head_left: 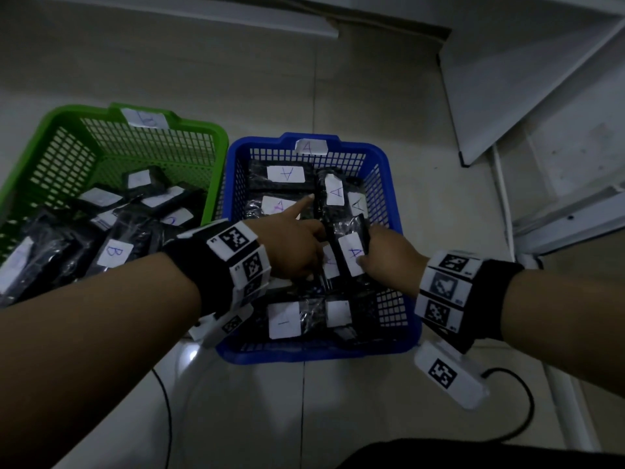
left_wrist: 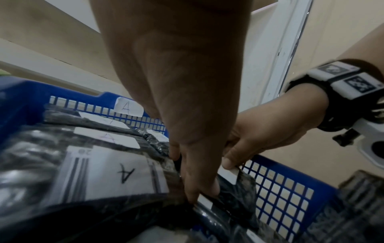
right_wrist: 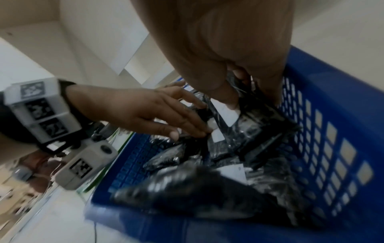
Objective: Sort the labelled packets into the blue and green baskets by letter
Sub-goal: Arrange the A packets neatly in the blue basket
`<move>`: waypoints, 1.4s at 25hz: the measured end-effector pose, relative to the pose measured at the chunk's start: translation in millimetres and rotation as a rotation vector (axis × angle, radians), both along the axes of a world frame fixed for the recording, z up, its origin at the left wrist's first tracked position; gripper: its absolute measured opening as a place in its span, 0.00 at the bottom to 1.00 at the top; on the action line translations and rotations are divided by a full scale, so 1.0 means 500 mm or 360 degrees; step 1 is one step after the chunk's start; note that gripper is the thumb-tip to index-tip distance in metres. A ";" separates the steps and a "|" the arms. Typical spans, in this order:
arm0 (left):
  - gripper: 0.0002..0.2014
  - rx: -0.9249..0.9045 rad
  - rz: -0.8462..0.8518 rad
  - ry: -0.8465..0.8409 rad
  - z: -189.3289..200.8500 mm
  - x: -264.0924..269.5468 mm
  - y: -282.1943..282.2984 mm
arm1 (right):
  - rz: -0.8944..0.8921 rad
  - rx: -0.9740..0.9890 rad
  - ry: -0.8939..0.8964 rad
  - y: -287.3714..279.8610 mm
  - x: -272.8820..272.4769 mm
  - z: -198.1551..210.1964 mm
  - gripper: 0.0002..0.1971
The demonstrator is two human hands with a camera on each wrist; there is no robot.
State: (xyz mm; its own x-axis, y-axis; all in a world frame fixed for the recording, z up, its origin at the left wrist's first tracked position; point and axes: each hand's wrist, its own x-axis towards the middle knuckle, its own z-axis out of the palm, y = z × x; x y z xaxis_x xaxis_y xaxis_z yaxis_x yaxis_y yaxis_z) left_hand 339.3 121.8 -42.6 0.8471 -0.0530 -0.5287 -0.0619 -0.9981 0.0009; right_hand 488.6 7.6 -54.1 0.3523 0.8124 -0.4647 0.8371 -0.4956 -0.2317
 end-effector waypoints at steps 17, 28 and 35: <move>0.27 0.0027 0.0084 0.0020 -0.010 -0.009 0.003 | -0.0508 -0.0003 0.0316 0.028 0.015 0.039 0.23; 0.28 -0.0017 0.0106 0.0054 -0.011 -0.006 0.011 | -0.0602 -0.0101 0.0773 0.021 0.006 0.054 0.02; 0.21 -0.0192 0.0294 -0.0220 0.014 -0.015 0.052 | -0.0274 -0.0495 0.0524 -0.006 -0.028 0.020 0.16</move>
